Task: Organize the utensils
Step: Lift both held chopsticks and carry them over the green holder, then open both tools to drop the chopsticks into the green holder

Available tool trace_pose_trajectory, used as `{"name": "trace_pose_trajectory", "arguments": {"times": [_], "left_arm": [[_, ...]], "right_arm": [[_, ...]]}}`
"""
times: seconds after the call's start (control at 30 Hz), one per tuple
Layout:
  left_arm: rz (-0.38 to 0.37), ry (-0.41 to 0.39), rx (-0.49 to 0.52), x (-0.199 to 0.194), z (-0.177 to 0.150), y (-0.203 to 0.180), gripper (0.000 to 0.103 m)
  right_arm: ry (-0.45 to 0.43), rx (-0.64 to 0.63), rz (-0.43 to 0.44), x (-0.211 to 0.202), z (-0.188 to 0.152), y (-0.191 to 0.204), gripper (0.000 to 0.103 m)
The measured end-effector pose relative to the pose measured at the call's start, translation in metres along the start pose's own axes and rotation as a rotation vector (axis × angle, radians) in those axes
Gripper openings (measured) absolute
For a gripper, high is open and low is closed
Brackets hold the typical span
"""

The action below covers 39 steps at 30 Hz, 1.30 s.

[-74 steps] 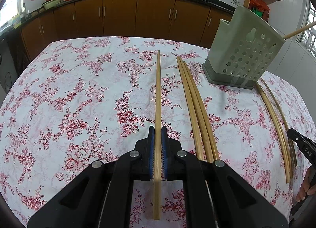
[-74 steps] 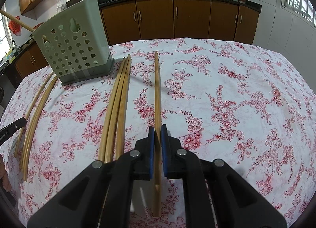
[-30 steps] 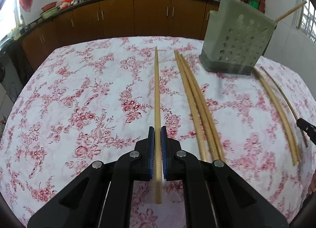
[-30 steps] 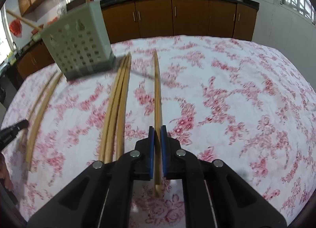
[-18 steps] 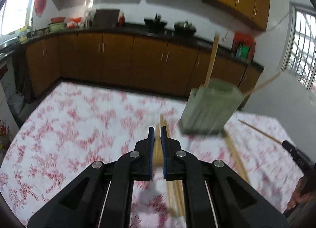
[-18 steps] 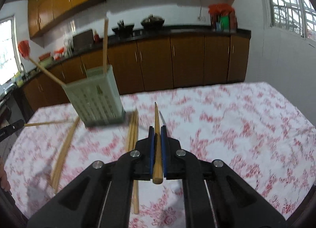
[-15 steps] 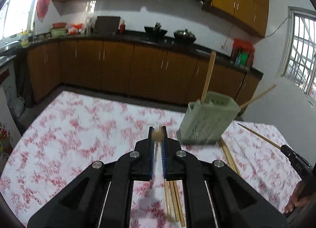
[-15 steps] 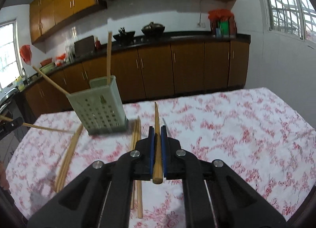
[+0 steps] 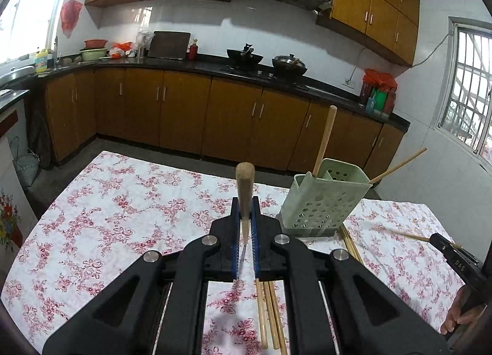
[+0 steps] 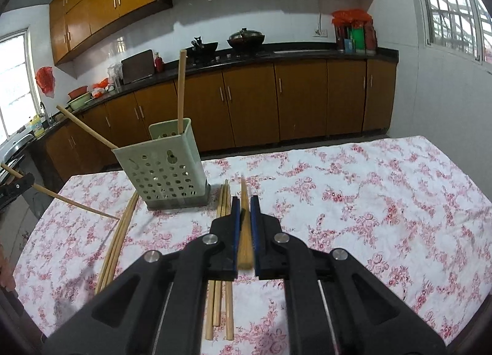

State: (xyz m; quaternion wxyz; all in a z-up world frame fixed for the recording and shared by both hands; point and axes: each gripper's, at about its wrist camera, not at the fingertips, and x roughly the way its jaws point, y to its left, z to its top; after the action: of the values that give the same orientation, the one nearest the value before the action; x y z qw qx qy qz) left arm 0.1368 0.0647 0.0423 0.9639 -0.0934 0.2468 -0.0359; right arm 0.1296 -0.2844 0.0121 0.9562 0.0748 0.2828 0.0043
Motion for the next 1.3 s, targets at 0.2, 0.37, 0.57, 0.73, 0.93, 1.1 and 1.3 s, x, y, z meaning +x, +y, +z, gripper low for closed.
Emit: {"name": "trace_pose_trajectory", "arguments": {"times": [0.2,0.37,0.57,0.73,0.93,1.1,1.3], "left_arm": [[-0.008,-0.008,0.007,-0.003,0.002,-0.002,0.007],[-0.066,-0.041,0.023,-0.018,0.018,-0.011,0.007],[-0.171,-0.126,0.031,-0.044,0.052,-0.039,0.007],[-0.178,-0.267,0.068,-0.053,0.082,-0.071,0.007],[-0.157,-0.357,0.070,-0.024,0.102,-0.096,0.007],[-0.127,-0.325,0.086,0.019,0.088,-0.104,0.007],[-0.149,-0.201,0.052,0.055,0.069,-0.100,0.007]], "right_arm": [[-0.052,-0.007,0.005,-0.012,0.010,0.002,0.008],[-0.148,0.012,0.078,-0.042,0.040,0.000,0.008],[-0.253,0.017,0.237,-0.086,0.085,0.007,0.008],[-0.362,0.023,0.262,-0.093,0.116,0.021,0.008],[-0.390,0.021,0.246,-0.048,0.141,0.043,0.008],[-0.297,0.000,0.197,0.007,0.140,0.054,0.008],[-0.177,0.011,0.201,0.047,0.132,0.056,0.012]]}}
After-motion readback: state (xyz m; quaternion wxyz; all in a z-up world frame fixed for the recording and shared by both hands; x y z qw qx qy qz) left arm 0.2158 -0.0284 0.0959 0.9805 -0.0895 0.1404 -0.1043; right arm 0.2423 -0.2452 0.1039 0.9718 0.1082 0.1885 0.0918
